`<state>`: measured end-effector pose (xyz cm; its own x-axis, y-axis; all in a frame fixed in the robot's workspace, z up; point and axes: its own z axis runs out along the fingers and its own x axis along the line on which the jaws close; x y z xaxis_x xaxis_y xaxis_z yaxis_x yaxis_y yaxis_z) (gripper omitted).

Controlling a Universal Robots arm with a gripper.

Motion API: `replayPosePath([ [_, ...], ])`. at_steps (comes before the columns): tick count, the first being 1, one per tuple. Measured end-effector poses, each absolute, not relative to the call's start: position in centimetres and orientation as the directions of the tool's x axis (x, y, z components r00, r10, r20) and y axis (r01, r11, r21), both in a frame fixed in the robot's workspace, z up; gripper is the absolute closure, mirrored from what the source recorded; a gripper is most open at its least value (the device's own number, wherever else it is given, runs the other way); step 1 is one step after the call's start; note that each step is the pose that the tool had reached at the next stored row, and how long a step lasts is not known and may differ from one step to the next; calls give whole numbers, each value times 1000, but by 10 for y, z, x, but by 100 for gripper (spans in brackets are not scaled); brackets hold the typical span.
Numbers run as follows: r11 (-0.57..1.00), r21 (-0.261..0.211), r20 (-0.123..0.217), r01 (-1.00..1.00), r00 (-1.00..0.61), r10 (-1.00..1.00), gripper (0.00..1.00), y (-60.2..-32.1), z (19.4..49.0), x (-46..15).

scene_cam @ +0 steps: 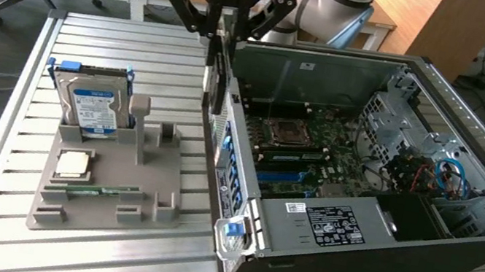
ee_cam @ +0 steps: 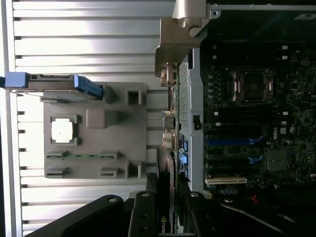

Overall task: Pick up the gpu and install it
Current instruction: 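Pick up the gpu and move the gpu toward the slot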

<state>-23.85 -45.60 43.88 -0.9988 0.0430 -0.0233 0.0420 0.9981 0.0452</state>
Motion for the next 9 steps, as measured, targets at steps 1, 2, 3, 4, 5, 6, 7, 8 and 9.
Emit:
replayPosePath([
  [1,998,45,-23,42,-999,43,74,-456,439,-235],
  [2,998,45,-23,42,-999,43,74,-456,439,-232],
  [3,998,45,-23,42,-999,43,74,-456,439,-228],
  [4,998,45,-23,42,-999,43,74,-456,439,-225],
  [5,998,45,-23,42,-999,43,74,-456,439,-221],
  [6,998,45,-23,42,-999,43,74,-456,439,-217],
  [7,998,45,-23,42,-999,43,74,-456,439,-214],
  [8,998,46,-23,42,-999,43,74,-456,439,-211],
  [9,998,46,-23,42,-999,43,74,-456,439,-208],
])
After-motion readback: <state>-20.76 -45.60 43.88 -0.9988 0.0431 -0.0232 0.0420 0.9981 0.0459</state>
